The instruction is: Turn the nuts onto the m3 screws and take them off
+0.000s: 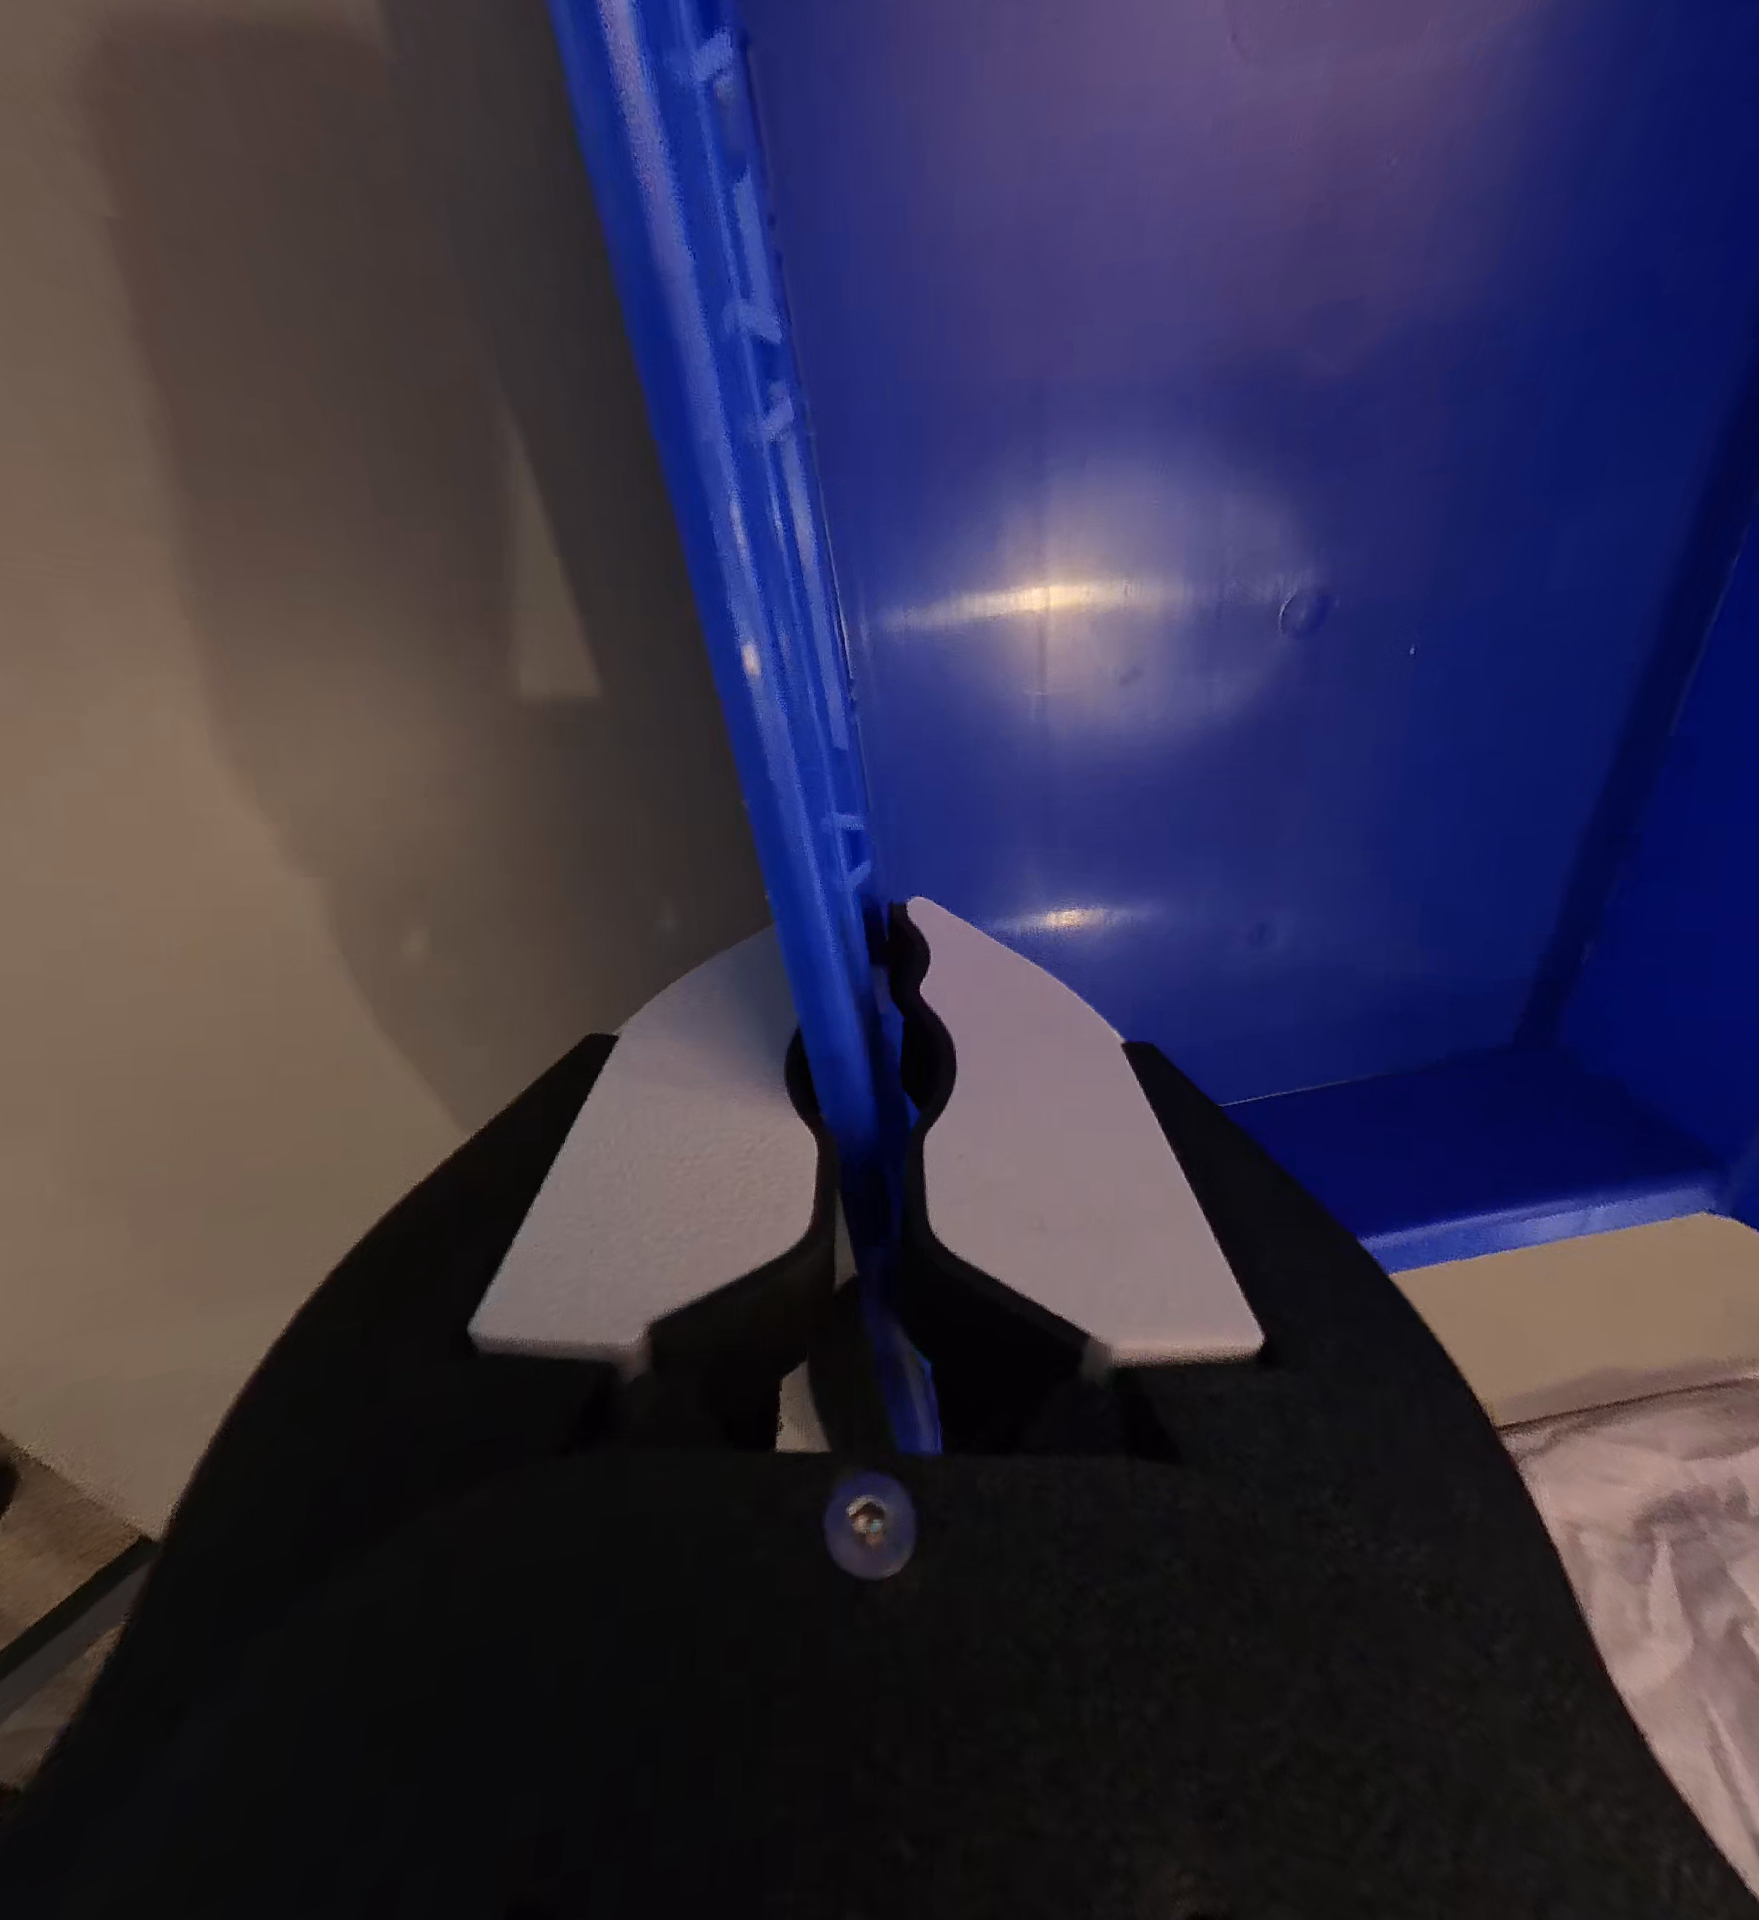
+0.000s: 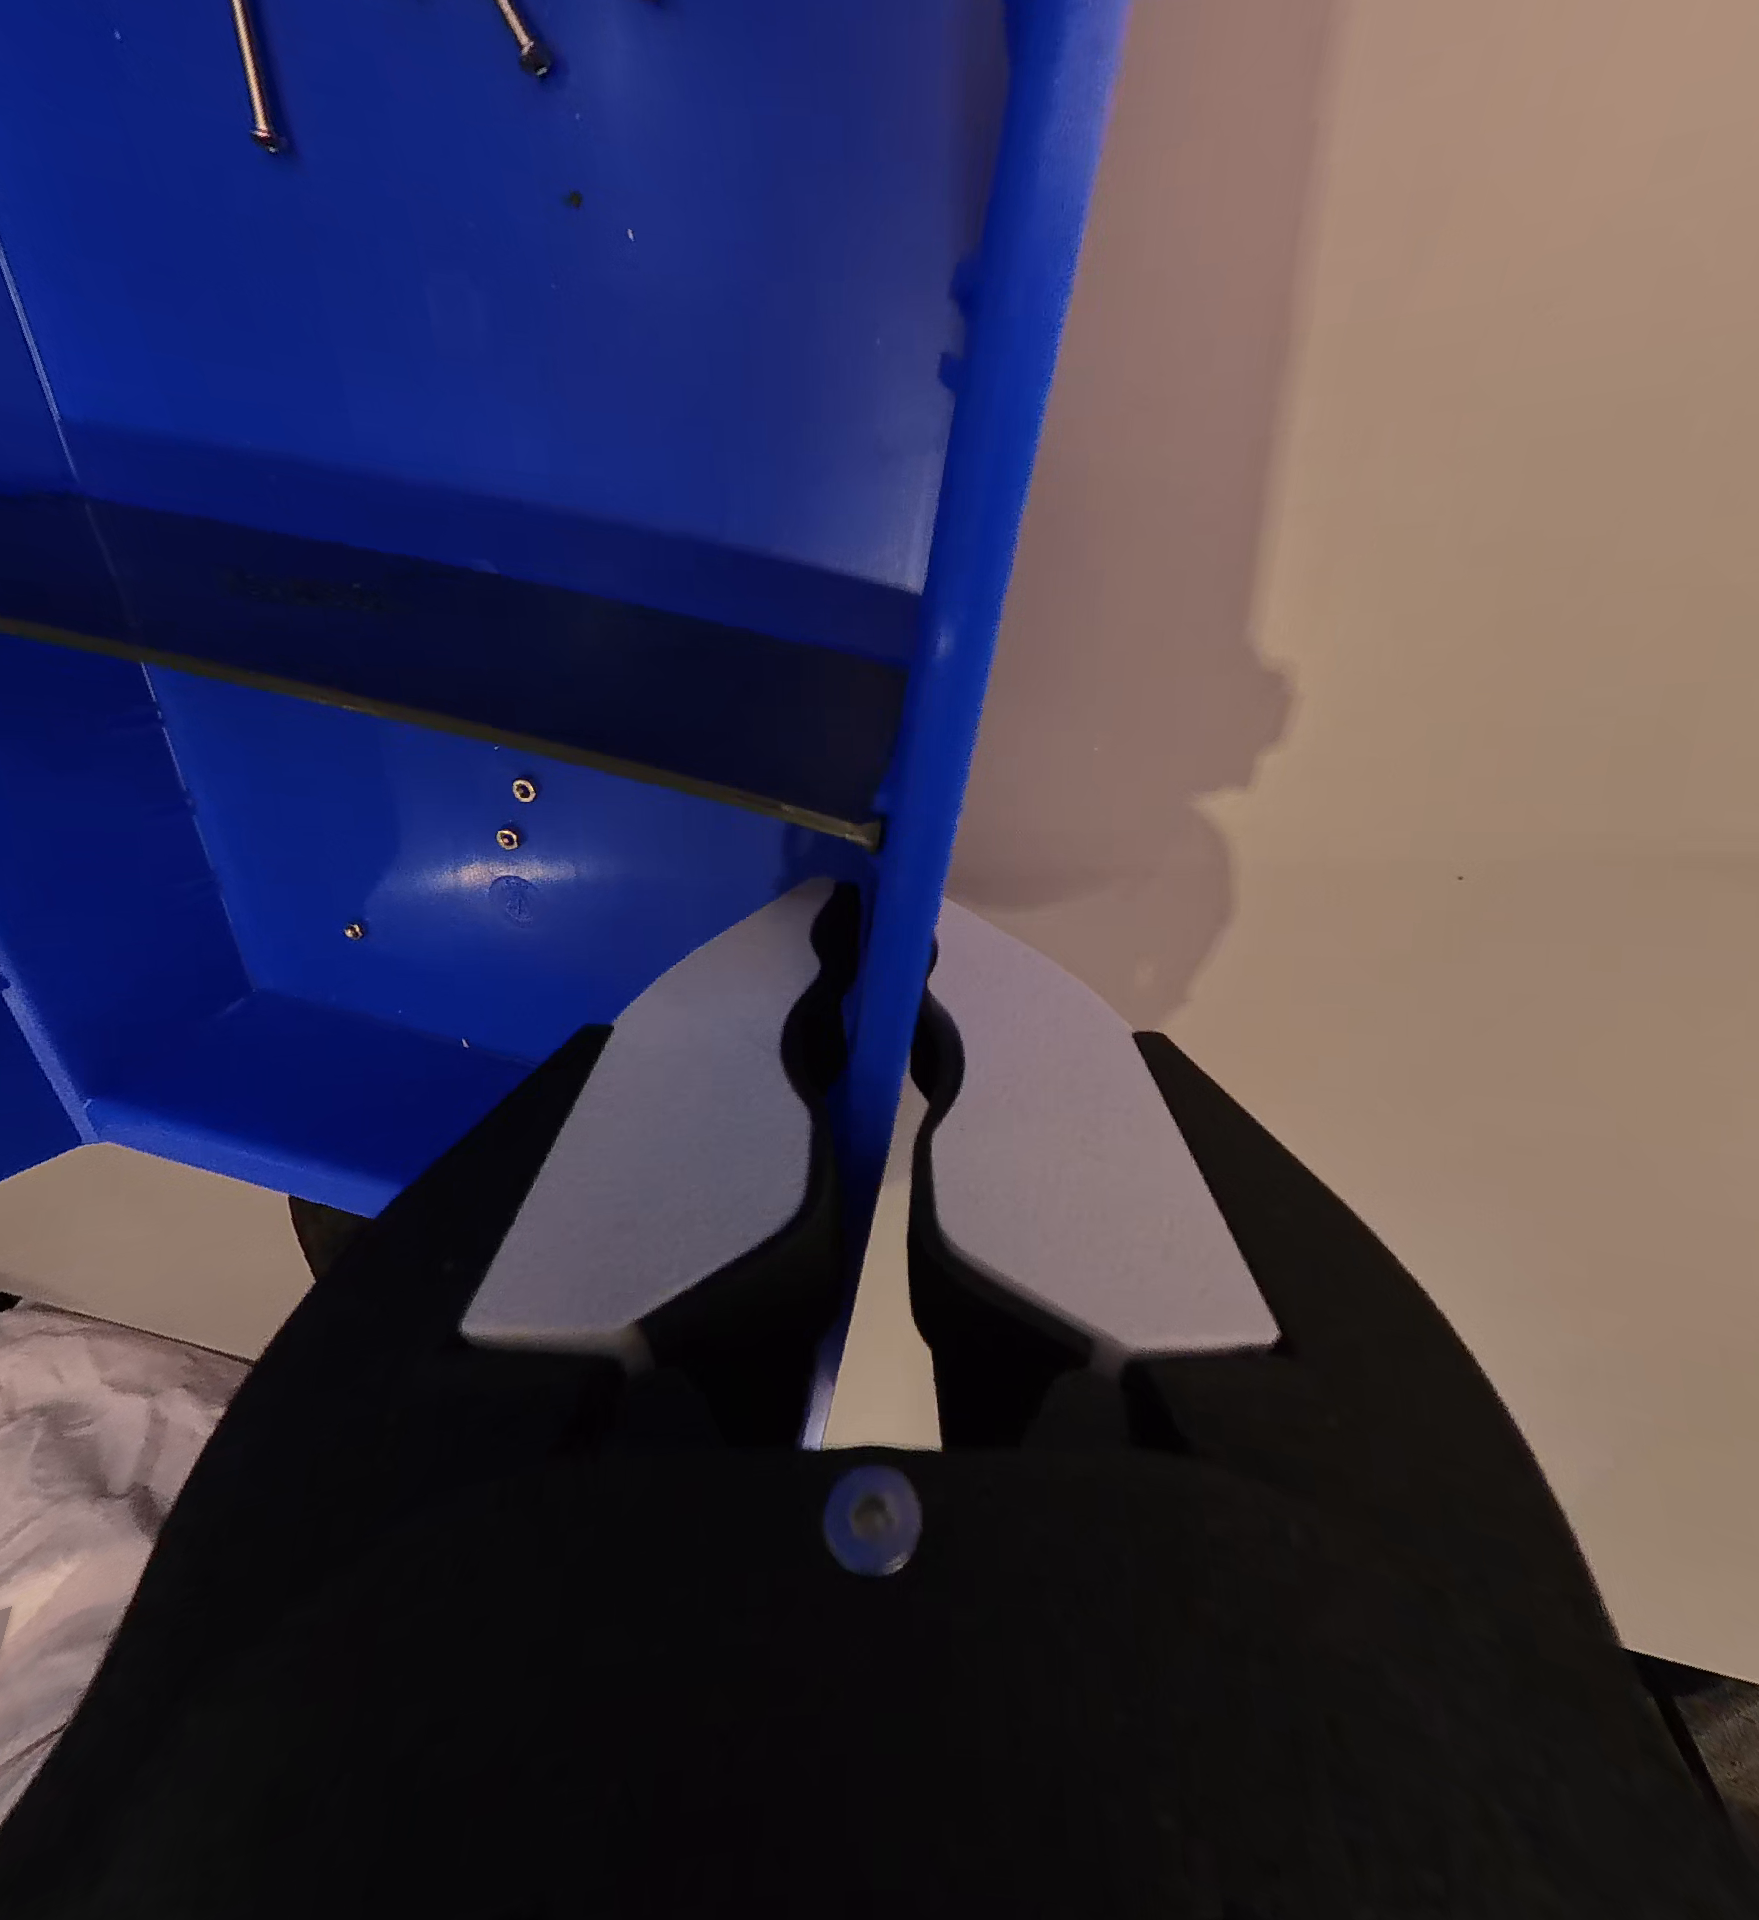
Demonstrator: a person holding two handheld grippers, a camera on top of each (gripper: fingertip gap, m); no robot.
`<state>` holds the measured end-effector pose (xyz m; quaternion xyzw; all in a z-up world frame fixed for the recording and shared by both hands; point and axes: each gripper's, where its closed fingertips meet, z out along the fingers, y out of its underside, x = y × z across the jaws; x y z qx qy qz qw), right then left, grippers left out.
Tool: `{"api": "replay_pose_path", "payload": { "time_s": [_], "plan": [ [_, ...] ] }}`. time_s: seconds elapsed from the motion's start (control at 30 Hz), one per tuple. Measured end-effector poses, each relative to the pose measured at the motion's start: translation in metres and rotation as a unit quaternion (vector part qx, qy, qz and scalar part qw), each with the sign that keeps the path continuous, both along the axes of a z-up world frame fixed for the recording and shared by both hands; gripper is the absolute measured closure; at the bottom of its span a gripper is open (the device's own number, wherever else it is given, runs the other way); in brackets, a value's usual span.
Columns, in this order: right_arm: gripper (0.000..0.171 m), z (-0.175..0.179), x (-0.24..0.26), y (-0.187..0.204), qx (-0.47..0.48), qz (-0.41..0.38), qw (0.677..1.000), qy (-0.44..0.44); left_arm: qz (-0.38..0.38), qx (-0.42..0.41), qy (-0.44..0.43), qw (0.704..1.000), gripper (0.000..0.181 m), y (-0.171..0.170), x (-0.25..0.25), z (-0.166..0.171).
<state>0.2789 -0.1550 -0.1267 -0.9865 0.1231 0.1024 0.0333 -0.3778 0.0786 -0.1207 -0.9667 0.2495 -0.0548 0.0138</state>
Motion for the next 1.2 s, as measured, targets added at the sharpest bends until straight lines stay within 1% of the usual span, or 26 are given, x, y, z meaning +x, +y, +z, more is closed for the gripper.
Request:
{"api": "replay_pose_path", "payload": {
  "time_s": [0.2, 0.43, 0.53, 0.63, 0.7, 0.77, 0.9, 1.13, 1.2],
  "plan": [
    [0.161, 0.000, -0.001, 0.001, 0.006, 0.001, 1.000, 0.010, -0.043, -0.003, 0.007, 0.999, 0.172, -0.019, 0.050, -0.001],
    [0.161, -0.001, -0.001, 0.001, 0.000, 0.001, 1.000, 0.006, -0.109, 0.034, 0.007, 0.993, 0.164, -0.038, 0.112, -0.002],
    [0.160, -0.003, -0.002, 0.000, -0.010, 0.004, 1.000, 0.005, -0.126, 0.043, 0.019, 0.991, 0.156, -0.049, 0.127, -0.003],
    [0.160, -0.011, -0.008, -0.002, -0.038, 0.018, 0.999, 0.012, -0.144, 0.053, 0.047, 0.987, 0.137, -0.059, 0.133, -0.004],
    [0.165, -0.015, -0.008, -0.004, -0.060, 0.030, 0.998, -0.001, -0.153, 0.057, 0.056, 0.985, 0.129, -0.064, 0.136, -0.004],
    [0.165, -0.015, -0.012, -0.003, -0.067, 0.038, 0.997, -0.004, -0.163, 0.061, 0.054, 0.983, 0.129, -0.066, 0.142, -0.004],
    [0.165, -0.015, -0.016, 0.002, -0.067, 0.041, 0.997, -0.004, -0.171, 0.052, -0.008, 0.984, 0.134, -0.071, 0.165, -0.003],
    [0.166, -0.016, -0.023, 0.012, -0.073, 0.035, 0.997, -0.007, -0.189, 0.061, -0.046, 0.979, 0.133, -0.079, 0.190, -0.002],
    [0.166, -0.016, -0.028, 0.018, -0.073, 0.039, 0.997, -0.008, -0.194, 0.061, -0.048, 0.978, 0.130, -0.081, 0.192, -0.002]
  ]
}}
